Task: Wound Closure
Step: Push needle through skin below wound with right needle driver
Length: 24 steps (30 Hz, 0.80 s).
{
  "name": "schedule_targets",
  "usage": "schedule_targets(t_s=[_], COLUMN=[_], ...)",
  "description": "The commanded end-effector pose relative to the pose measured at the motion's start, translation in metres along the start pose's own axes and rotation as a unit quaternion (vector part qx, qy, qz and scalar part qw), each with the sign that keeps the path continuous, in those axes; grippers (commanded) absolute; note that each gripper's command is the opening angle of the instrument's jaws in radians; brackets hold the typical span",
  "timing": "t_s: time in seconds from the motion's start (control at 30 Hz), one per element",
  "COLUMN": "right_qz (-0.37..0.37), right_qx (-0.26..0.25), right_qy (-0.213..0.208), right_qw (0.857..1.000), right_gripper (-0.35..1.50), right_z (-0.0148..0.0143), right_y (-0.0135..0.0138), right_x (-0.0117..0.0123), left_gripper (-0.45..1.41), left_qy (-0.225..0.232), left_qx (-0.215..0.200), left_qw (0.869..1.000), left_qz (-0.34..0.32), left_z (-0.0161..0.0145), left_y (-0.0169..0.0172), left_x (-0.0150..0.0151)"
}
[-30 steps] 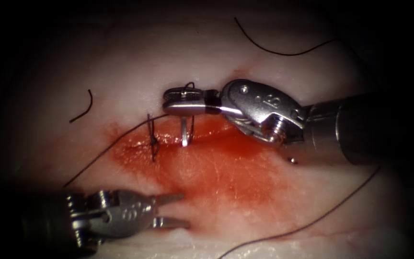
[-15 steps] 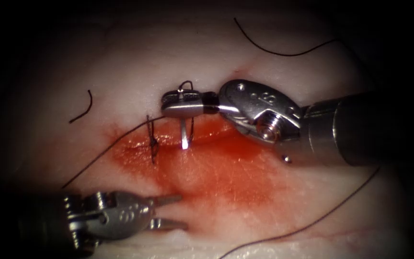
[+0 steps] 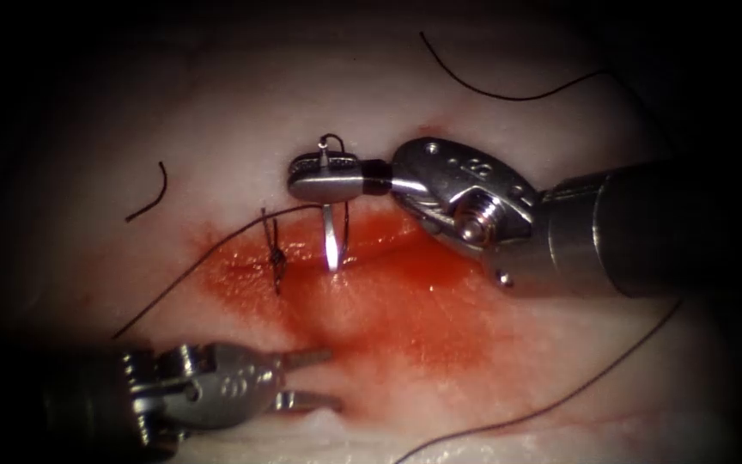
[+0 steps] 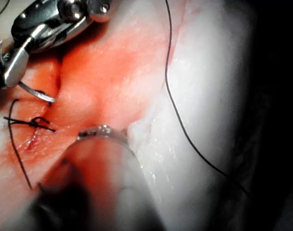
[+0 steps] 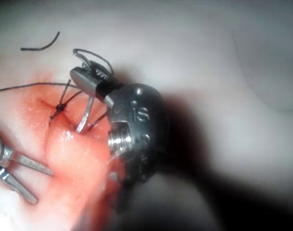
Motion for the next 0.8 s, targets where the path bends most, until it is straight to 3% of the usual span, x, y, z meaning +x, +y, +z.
schedule_targets(t_s=[0.03, 0.33, 0.8], right_qz=[0.011, 0.079, 0.109], right_qx=[0.001, 0.009, 0.014], right_qy=[0.0, -0.006, -0.015], right_qw=[1.0, 0.997, 0.994], right_gripper=[-0.35, -0.35, -0.35], right_z=[0.0008, 0.001, 0.0004], right_y=[-0.0001, -0.0012, -0.0045], right_x=[-0.0007, -0.0014, -0.0037], left_gripper=[0.15, 0.15, 0.15], left_qy=[0.0, 0.001, 0.001], left_qx=[-0.001, -0.002, -0.005], left_qw=[1.0, 1.0, 1.0], left_qz=[0.0, 0.0, -0.002], left_z=[0.0007, 0.0006, 0.0003], left_y=[0.0, -0.0002, -0.0004], left_x=[0.0001, 0.0002, 0.0])
